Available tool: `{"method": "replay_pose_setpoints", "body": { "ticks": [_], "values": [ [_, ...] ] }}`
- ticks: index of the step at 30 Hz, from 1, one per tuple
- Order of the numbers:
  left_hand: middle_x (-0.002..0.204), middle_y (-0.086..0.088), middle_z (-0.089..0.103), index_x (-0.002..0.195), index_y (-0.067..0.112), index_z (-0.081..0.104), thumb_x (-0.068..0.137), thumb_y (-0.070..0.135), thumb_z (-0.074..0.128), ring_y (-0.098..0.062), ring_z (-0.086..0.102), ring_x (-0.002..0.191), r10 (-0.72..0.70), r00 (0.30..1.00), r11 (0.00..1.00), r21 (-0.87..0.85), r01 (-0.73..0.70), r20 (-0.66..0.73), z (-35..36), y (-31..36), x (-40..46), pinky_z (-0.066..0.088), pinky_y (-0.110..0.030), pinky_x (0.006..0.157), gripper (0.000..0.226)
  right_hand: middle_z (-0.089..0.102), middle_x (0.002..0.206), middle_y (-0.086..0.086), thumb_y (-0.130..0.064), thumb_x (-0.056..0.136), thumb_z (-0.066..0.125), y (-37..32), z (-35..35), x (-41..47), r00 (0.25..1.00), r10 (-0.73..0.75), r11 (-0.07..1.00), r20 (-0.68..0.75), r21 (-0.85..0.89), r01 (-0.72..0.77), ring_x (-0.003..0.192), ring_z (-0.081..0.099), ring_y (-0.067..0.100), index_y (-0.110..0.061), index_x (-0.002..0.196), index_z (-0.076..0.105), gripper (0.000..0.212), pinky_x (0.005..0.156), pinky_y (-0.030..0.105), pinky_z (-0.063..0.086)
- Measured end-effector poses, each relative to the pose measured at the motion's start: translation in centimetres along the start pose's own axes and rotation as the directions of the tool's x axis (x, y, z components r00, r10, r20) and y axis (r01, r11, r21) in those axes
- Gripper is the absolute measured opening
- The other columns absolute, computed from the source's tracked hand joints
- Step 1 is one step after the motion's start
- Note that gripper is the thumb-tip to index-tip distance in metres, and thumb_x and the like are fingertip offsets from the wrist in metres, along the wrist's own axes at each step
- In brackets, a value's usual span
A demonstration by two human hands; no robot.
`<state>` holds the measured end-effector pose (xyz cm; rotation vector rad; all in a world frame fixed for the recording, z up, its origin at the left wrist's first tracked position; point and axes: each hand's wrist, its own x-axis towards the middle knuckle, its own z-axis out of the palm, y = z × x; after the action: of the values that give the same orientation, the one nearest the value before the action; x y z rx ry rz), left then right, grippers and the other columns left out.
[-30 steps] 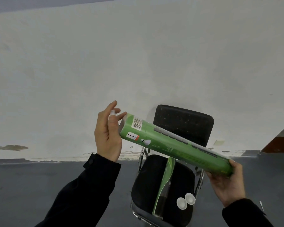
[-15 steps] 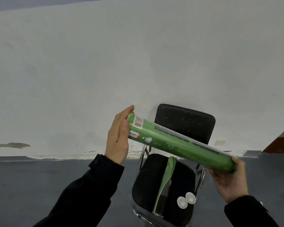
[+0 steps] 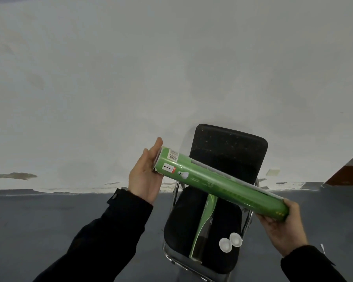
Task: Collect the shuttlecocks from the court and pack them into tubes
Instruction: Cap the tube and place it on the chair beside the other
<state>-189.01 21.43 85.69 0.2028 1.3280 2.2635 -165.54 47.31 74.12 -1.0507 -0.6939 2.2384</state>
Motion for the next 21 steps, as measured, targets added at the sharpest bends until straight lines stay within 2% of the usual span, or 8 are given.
{"method": "replay_pose_setpoints", "body": {
  "ticks": [3, 7, 9, 11, 15, 17, 20, 21],
  "values": [
    [0.112, -0.009, 0.072, 0.124, 0.008, 0.069, 0.107, 0.035, 0.052, -0.022, 0.071, 0.103, -0.087, 0.985, 0.987, -0.145, 0.064, -0.152, -0.3, -1.2, 0.6, 0.054, -0.039, 0.09, 0.036, 0.07, 0.11, 0.014, -0.043, 0.09, 0.058, 0.6, -0.2, 0.0, 1.0, -0.009, 1.0, -0.015, -0.018, 0.008, 0.101, 0.072, 0.027, -0.016, 0.115, 0.062, 0.037, 0.086, 0.044, 0.061],
    [0.136, -0.015, 0.065, 0.146, 0.019, 0.055, 0.098, 0.064, 0.05, -0.029, 0.068, 0.118, -0.246, 0.941, 0.925, -0.347, 0.157, -0.231, -0.4, -4.8, -0.3, 0.057, -0.051, 0.095, 0.066, 0.071, 0.107, 0.016, -0.041, 0.094, 0.057, 2.3, 0.1, -2.0, 0.998, -0.051, 0.998, -0.048, -0.037, 0.049, 0.102, 0.07, 0.028, -0.013, 0.108, 0.067, 0.033, 0.082, 0.039, 0.061],
    [0.134, -0.016, 0.067, 0.147, 0.022, 0.053, 0.092, 0.058, 0.066, -0.035, 0.068, 0.121, -0.365, 0.92, 0.906, -0.28, 0.317, -0.141, -0.2, -7.8, -1.5, 0.054, -0.059, 0.101, 0.066, 0.073, 0.109, 0.015, -0.038, 0.097, 0.058, 4.1, 0.4, -3.8, 0.998, -0.055, 0.997, -0.044, -0.058, 0.052, 0.105, 0.069, 0.028, -0.014, 0.101, 0.074, 0.029, 0.087, 0.041, 0.057],
    [0.135, -0.02, 0.066, 0.15, 0.02, 0.045, 0.085, 0.039, 0.083, -0.037, 0.07, 0.117, -0.466, 0.881, 0.875, -0.194, 0.444, -0.083, 0.0, -11.0, -2.7, 0.058, -0.057, 0.092, 0.078, 0.074, 0.113, 0.015, -0.031, 0.094, 0.065, 6.2, 0.7, -6.0, 0.999, -0.04, 0.994, -0.028, -0.105, 0.037, 0.104, 0.07, 0.025, -0.008, 0.107, 0.076, 0.028, 0.089, 0.041, 0.057],
    [0.124, -0.019, 0.07, 0.144, 0.018, 0.049, 0.078, 0.023, 0.085, -0.038, 0.071, 0.109, -0.545, 0.819, 0.838, -0.168, 0.52, -0.181, -1.5, -15.2, -3.5, 0.061, -0.053, 0.08, 0.075, 0.077, 0.108, 0.014, -0.024, 0.083, 0.07, 9.8, 0.0, -10.1, 0.998, -0.063, 0.973, -0.032, -0.223, 0.054, 0.094, 0.076, 0.021, 0.003, 0.11, 0.073, 0.039, 0.072, 0.027, 0.061],
    [0.126, -0.02, 0.068, 0.14, 0.014, 0.053, 0.076, 0.029, 0.084, -0.039, 0.069, 0.112, -0.579, 0.791, 0.815, -0.174, 0.553, -0.199, -2.8, -16.6, -3.3, 0.061, -0.053, 0.082, 0.072, 0.077, 0.113, 0.012, -0.034, 0.081, 0.074, 11.1, -0.7, -11.4, 0.996, -0.086, 0.952, -0.014, -0.295, 0.078, 0.105, 0.074, 0.025, 0.001, 0.115, 0.073, 0.048, 0.079, 0.029, 0.062],
    [0.131, -0.021, 0.066, 0.138, 0.015, 0.055, 0.082, 0.04, 0.082, -0.04, 0.068, 0.115, -0.633, 0.735, 0.774, -0.17, 0.61, -0.244, -4.6, -18.8, -2.4, 0.062, -0.052, 0.081, 0.067, 0.077, 0.112, 0.009, -0.069, 0.061, 0.084, 12.7, -1.2, -11.9, 0.988, -0.156, 0.905, -0.02, -0.404, 0.135, 0.103, 0.074, 0.021, -0.007, 0.115, 0.074, 0.083, 0.083, 0.029, 0.061],
    [0.131, -0.021, 0.067, 0.138, 0.015, 0.054, 0.081, 0.042, 0.082, -0.04, 0.068, 0.115, -0.64, 0.72, 0.767, -0.177, 0.616, -0.268, -5.0, -19.6, -2.0, 0.062, -0.052, 0.081, 0.069, 0.077, 0.113, 0.008, -0.071, 0.062, 0.082, 13.2, -1.3, -11.9, 0.982, -0.187, 0.889, -0.019, -0.429, 0.16, 0.102, 0.074, 0.02, -0.011, 0.112, 0.076, 0.079, 0.083, 0.028, 0.061]
  ]
}}
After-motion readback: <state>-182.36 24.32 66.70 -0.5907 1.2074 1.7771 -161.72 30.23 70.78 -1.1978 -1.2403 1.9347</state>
